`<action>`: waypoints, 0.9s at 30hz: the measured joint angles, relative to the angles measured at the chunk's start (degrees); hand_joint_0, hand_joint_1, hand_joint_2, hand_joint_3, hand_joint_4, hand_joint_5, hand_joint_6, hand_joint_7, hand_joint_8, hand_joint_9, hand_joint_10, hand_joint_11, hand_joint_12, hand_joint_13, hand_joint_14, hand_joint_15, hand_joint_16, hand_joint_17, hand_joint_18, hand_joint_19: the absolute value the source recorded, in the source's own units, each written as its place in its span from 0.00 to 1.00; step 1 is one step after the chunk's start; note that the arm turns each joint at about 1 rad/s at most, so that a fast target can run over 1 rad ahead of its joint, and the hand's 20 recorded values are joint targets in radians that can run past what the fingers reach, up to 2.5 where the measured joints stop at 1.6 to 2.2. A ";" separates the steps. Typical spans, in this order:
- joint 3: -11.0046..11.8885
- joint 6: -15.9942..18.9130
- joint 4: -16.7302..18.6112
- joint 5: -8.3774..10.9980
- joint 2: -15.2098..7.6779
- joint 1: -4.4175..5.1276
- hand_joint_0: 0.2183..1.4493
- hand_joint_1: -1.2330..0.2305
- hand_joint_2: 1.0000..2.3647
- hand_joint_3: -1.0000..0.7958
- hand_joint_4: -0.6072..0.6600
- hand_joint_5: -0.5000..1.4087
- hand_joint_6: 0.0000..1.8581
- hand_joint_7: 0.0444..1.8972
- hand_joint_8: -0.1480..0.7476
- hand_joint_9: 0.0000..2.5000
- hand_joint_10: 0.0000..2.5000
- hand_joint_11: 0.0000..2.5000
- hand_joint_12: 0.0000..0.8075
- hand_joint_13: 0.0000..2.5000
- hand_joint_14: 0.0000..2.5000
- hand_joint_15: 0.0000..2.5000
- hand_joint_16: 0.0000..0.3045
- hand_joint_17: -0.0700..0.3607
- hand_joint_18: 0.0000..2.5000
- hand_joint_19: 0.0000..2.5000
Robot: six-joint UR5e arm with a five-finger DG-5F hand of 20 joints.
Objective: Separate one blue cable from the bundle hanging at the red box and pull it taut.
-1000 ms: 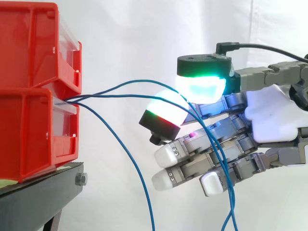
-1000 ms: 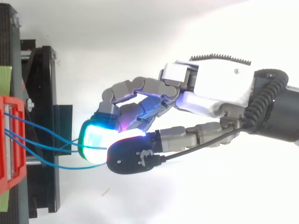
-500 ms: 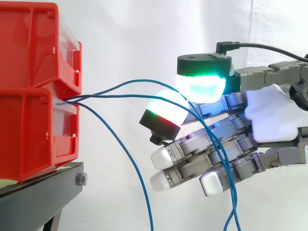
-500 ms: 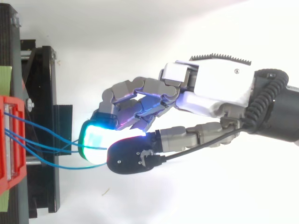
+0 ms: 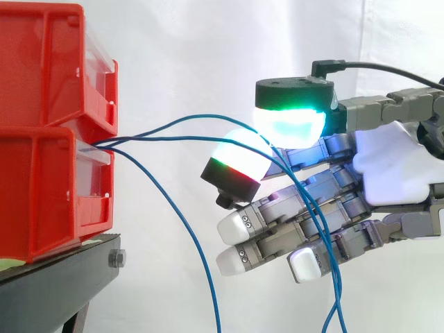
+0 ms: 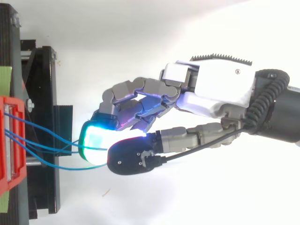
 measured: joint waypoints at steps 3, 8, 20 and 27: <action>0.02 0.00 0.00 0.00 0.01 0.00 0.35 0.41 0.25 0.56 0.68 0.19 0.41 0.58 0.53 0.08 0.00 0.00 0.49 0.18 0.00 0.06 0.18 0.44 0.33 0.13; 0.01 0.00 0.00 0.00 0.00 -0.01 0.33 0.42 0.30 0.55 0.68 0.19 0.42 0.56 0.53 0.08 0.00 0.00 0.50 0.18 0.00 0.06 0.18 0.45 0.33 0.13; 0.00 0.00 0.00 0.00 -0.01 0.00 0.35 0.41 0.24 0.56 0.69 0.19 0.42 0.57 0.53 0.08 0.00 0.00 0.50 0.19 0.00 0.07 0.18 0.44 0.33 0.13; -0.01 0.00 0.00 -0.01 -0.01 0.00 0.35 0.41 0.24 0.56 0.69 0.19 0.42 0.57 0.53 0.09 0.00 0.00 0.50 0.19 0.00 0.07 0.18 0.44 0.33 0.14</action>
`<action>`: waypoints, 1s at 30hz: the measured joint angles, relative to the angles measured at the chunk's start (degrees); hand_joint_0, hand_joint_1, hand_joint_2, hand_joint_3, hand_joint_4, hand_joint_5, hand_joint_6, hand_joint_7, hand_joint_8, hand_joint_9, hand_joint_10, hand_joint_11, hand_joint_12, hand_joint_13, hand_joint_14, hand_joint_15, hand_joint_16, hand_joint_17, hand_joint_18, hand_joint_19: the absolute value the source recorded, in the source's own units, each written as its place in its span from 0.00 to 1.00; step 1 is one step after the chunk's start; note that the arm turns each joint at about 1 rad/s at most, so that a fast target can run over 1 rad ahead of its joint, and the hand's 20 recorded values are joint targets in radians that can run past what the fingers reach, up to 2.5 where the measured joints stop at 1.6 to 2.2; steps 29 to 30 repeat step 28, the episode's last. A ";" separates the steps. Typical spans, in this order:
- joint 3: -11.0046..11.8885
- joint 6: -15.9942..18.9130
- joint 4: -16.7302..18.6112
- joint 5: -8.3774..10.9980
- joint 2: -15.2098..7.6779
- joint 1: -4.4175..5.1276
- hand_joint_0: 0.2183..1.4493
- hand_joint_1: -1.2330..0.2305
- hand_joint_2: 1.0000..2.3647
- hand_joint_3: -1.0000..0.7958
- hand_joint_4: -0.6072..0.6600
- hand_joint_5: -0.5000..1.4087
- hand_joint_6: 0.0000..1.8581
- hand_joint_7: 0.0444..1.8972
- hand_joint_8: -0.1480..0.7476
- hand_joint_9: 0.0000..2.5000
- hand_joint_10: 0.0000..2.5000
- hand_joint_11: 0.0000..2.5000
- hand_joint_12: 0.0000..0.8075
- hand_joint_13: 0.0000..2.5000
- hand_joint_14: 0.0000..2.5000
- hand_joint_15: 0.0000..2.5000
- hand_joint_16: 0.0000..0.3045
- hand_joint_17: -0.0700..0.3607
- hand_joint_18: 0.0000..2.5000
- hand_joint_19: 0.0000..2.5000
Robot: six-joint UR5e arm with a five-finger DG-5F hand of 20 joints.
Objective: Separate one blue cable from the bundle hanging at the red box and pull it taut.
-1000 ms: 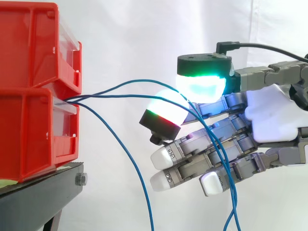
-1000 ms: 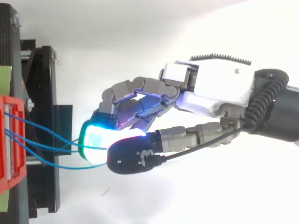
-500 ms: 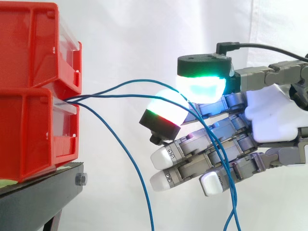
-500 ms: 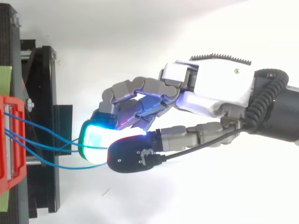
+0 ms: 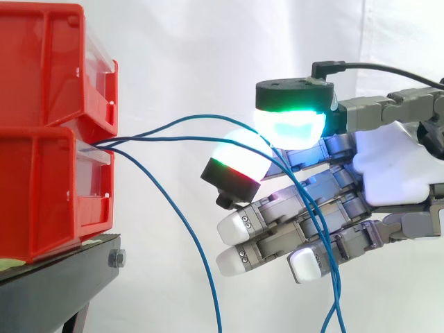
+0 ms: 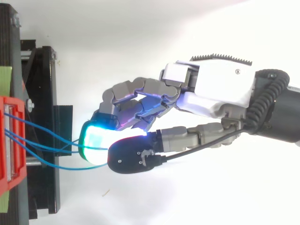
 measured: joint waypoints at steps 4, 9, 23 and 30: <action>0.01 0.00 0.00 -0.01 0.00 0.00 0.35 0.41 0.24 0.56 0.69 0.19 0.42 0.57 0.53 0.09 0.00 0.00 0.50 0.19 0.00 0.07 0.18 0.44 0.33 0.14; 0.00 0.00 0.00 -0.02 0.00 0.00 0.35 0.41 0.24 0.56 0.69 0.19 0.42 0.57 0.53 0.09 0.00 0.00 0.50 0.19 0.00 0.07 0.18 0.44 0.33 0.14; -0.01 0.00 0.00 0.00 -0.01 0.00 0.35 0.42 0.24 0.56 0.68 0.19 0.42 0.57 0.54 0.10 0.00 0.00 0.51 0.20 0.00 0.07 0.18 0.45 0.33 0.14; -0.01 0.00 0.00 0.01 0.00 0.00 0.35 0.42 0.25 0.56 0.69 0.19 0.42 0.57 0.54 0.10 0.00 0.00 0.51 0.19 0.00 0.08 0.18 0.45 0.33 0.14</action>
